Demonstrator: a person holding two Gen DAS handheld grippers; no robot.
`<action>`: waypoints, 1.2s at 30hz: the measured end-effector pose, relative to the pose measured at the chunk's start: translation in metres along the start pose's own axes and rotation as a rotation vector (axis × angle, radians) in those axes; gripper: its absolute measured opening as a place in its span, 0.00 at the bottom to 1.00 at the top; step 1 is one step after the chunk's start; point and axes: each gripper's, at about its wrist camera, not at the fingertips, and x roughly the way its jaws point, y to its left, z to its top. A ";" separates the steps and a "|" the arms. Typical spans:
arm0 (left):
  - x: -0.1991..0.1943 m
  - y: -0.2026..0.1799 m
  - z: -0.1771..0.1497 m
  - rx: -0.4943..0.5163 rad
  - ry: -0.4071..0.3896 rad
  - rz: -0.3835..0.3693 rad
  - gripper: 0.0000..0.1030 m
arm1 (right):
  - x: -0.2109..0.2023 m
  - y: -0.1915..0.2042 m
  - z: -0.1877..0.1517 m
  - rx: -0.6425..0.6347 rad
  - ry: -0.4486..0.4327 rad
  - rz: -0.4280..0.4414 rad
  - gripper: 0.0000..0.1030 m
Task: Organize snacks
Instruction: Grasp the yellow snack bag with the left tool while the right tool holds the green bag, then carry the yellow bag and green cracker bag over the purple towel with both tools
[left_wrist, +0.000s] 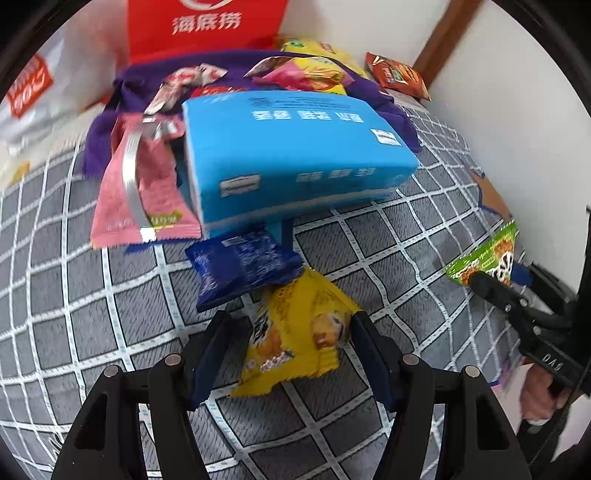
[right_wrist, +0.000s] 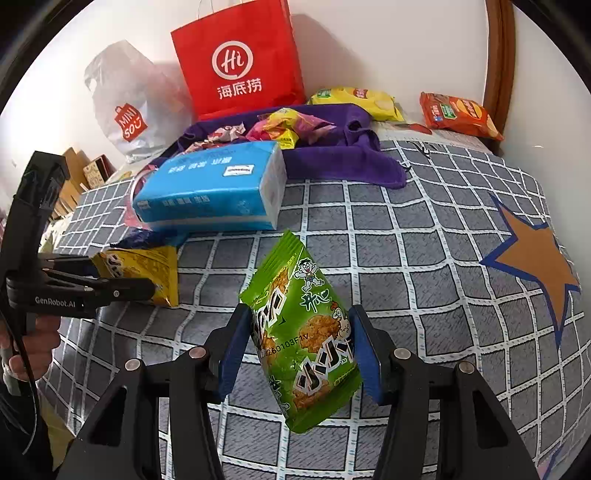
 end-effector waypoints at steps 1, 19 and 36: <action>0.000 -0.002 0.000 0.012 -0.003 0.010 0.63 | 0.000 0.000 -0.001 0.000 0.001 -0.001 0.52; -0.070 0.008 0.005 0.003 -0.124 -0.130 0.34 | -0.019 0.017 0.037 0.010 -0.072 -0.045 0.52; -0.122 0.049 0.087 -0.044 -0.264 -0.031 0.34 | -0.017 0.041 0.135 -0.006 -0.178 -0.071 0.52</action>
